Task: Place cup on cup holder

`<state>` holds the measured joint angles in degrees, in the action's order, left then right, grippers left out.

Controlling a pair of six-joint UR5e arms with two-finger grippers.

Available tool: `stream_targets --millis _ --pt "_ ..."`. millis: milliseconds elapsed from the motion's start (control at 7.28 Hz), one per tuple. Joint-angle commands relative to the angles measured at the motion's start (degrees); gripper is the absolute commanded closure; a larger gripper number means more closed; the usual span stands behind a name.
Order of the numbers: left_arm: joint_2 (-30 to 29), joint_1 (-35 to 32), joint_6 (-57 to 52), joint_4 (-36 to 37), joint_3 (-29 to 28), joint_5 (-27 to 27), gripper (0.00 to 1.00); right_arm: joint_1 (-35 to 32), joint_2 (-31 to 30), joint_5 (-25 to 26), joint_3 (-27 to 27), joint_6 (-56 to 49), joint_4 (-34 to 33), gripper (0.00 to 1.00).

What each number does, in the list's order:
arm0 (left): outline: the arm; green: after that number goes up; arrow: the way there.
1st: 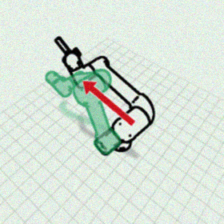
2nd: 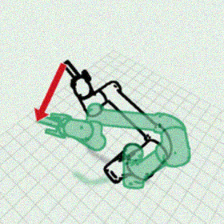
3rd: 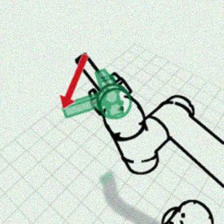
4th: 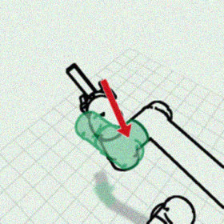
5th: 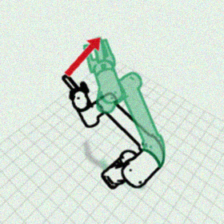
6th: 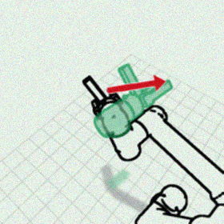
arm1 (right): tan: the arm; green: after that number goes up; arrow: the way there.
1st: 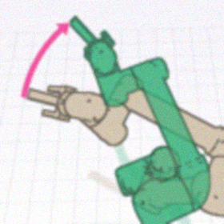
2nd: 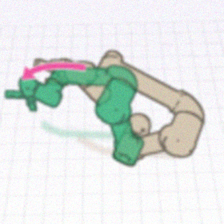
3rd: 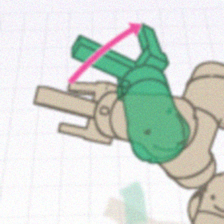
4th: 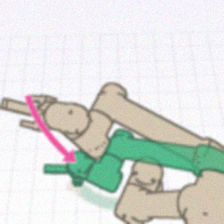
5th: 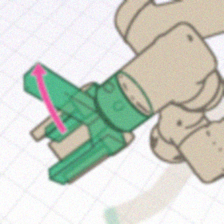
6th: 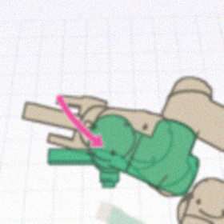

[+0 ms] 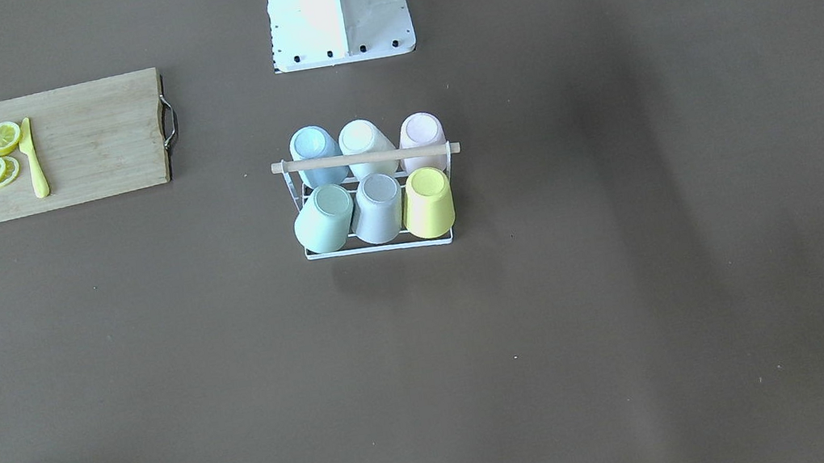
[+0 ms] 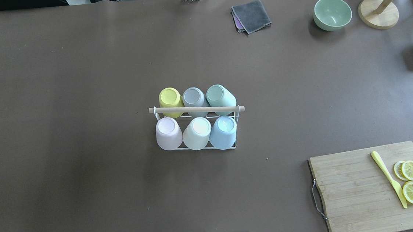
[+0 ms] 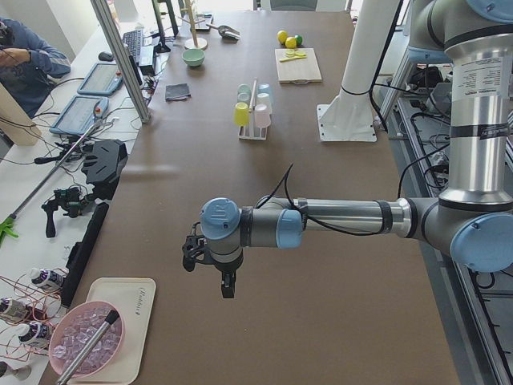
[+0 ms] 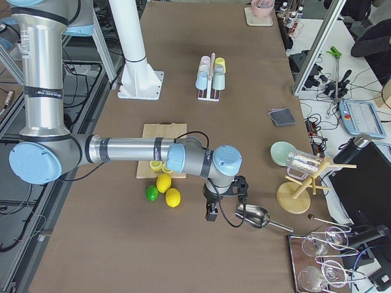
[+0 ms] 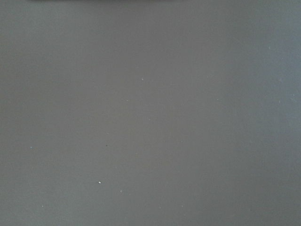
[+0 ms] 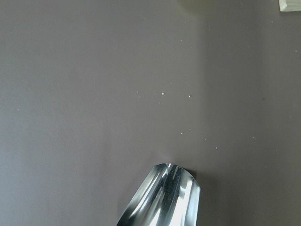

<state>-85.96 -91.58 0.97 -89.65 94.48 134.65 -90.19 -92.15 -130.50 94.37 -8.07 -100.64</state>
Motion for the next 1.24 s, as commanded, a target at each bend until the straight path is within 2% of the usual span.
stream_targets --millis 0,1099 --pt "0.0 0.0 0.0 0.0 0.0 0.0 0.02 -0.1 0.1 -0.2 -0.2 0.1 0.3 0.00" --pt "-0.1 0.0 0.0 0.0 0.0 0.0 0.02 -0.1 -0.6 -0.1 -0.3 0.0 2.3 0.00"
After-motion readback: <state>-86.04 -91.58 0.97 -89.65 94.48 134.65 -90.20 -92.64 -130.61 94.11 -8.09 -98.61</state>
